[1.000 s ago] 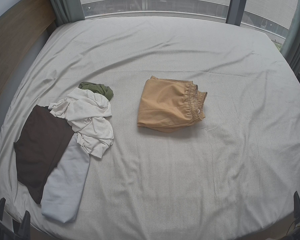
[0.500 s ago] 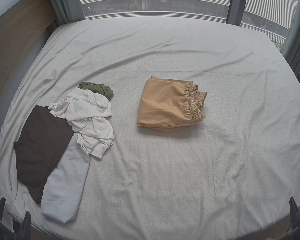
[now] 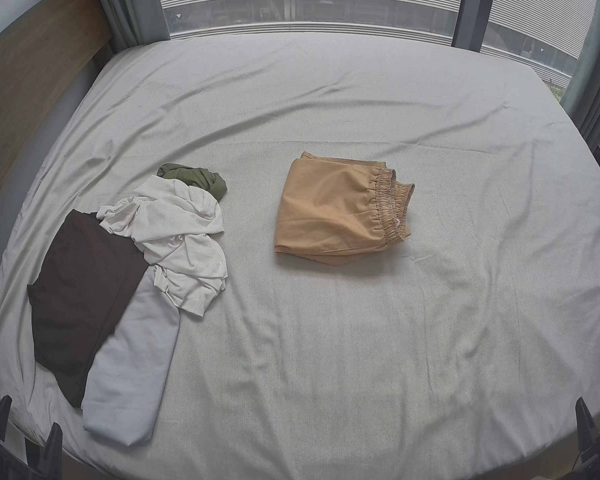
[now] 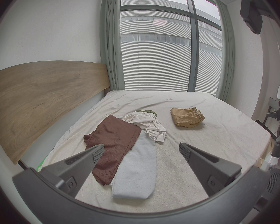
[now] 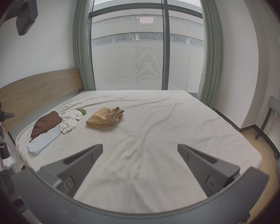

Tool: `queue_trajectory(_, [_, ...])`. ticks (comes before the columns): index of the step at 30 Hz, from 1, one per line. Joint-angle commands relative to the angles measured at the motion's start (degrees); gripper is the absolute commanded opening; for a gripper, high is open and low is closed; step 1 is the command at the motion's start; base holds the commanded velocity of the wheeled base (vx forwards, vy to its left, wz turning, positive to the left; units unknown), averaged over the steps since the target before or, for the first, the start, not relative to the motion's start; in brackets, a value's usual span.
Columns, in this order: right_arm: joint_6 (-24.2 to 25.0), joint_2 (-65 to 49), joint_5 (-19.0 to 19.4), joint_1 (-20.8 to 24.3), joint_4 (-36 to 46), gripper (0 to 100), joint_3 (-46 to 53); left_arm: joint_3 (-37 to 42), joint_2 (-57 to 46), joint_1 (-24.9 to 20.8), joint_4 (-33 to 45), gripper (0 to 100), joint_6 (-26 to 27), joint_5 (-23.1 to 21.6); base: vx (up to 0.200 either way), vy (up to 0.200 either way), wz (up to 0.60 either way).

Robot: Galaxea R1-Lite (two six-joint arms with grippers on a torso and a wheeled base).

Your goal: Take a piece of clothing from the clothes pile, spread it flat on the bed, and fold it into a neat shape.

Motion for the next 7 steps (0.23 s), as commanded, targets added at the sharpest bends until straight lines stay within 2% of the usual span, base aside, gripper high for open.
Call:
queue_trajectory(1, [0.02, 0.06, 0.02, -0.02, 0.04, 100, 1.01, 1.01, -0.90, 0.04, -0.08, 100, 0.02, -0.02, 0.000, 0.000, 0.00])
queue_trajectory(7, [0.11, 0.06, 0.02, 0.07, 0.04, 100, 1.01, 1.01, -0.90, 0.04, 0.01, 100, -0.07, -0.02, 0.000, 0.000, 0.00])
